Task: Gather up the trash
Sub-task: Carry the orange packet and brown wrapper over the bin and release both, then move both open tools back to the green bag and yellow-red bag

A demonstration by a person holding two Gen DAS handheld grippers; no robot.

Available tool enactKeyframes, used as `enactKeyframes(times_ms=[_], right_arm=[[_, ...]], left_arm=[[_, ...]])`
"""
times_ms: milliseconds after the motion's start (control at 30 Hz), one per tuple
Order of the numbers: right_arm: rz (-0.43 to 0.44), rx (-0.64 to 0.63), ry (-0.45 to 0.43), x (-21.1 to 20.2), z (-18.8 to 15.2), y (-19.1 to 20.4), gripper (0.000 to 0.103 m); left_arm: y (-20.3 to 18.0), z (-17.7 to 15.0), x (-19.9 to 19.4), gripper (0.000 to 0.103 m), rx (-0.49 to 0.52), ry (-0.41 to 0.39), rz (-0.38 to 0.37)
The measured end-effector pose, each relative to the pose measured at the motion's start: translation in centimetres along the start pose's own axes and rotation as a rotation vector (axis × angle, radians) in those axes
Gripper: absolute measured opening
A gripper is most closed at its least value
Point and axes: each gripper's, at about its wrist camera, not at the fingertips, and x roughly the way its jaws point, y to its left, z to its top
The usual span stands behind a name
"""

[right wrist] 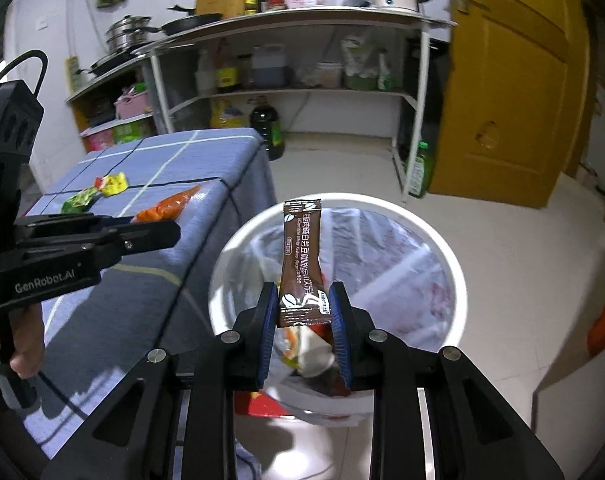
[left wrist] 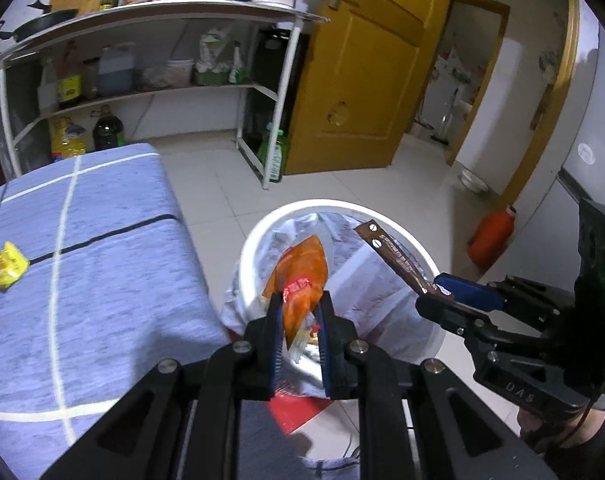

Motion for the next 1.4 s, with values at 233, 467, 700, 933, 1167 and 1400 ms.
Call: enactKeyframes(times_ms=[233, 467, 700, 933, 1167, 1400], right_arm=[[-0.029, 0.04, 0.018, 0.8, -0.3, -2.1, 0.027], [-0.034, 0.092, 0.063, 2.8, -0.5, -3.5, 0.027], [-0.056, 0.127, 0.09, 3.6, -0.9, -4.1, 0.03], [-0.061, 0.158, 0.062, 2.6, -0.5, -4.3, 0.043], [-0.028, 0.129, 0.019, 0.8, 0.1, -2.5, 0.043], [0.023, 0.052, -0.016, -1.2, 0.4, 0.6, 0.043]], left_arm=[[-1.3, 0.3, 3.3, 0.017, -0.023, 0.051, 0.011], [-1.7, 0.3, 5.7, 0.022, -0.027, 0.097, 0.005], [-1.6, 0.0, 6.7, 0.042, -0.038, 0.12, -0.004], [-1.1, 0.2, 5.6, 0.045, -0.06, 0.091, -0.026], [-0.1, 0.3, 2.3, 0.045, -0.078, 0.03, -0.033], [1.6, -0.5, -1.8, 0.045, -0.079, -0.026, -0.008]])
